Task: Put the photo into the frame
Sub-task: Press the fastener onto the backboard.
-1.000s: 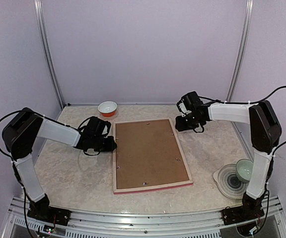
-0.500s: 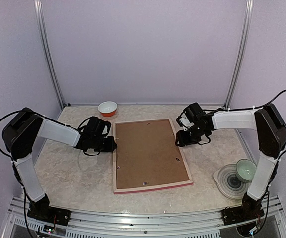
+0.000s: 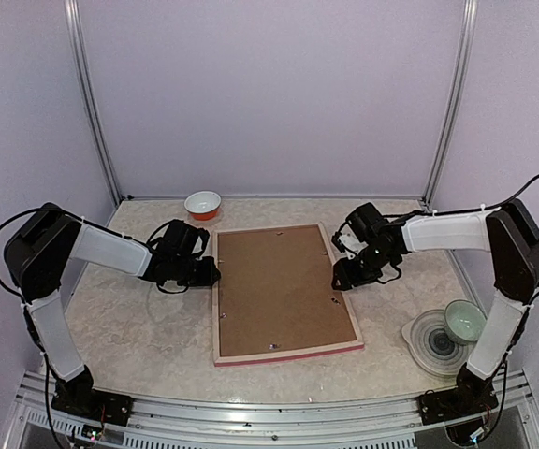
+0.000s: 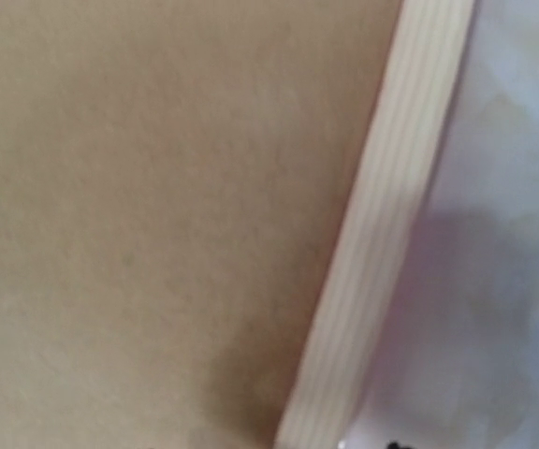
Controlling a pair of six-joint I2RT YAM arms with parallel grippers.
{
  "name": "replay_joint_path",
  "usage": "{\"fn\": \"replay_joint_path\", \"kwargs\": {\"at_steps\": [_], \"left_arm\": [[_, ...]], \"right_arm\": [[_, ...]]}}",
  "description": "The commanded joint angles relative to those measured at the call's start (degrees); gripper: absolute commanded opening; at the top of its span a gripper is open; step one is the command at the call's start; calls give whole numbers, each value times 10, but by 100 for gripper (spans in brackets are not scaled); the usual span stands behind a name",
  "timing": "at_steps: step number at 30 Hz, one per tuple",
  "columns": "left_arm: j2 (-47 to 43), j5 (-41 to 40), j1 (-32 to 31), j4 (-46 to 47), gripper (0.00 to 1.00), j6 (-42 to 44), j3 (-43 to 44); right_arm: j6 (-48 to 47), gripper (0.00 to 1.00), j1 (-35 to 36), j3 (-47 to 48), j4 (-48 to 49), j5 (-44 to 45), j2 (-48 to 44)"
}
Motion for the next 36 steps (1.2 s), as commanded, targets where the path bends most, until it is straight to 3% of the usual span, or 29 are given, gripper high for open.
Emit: {"fn": "replay_joint_path", "kwargs": {"at_steps": [1, 27, 36], "left_arm": [[10, 17, 3, -5, 20, 18, -2], [9, 19, 4, -3, 20, 17, -4], [9, 21, 4, -2, 20, 16, -4]], "right_arm": [[-7, 52, 13, -12, -12, -8, -18], [-16, 47, 43, -25, -21, 10, -2], [-9, 53, 44, -39, -32, 41, -21]]}}
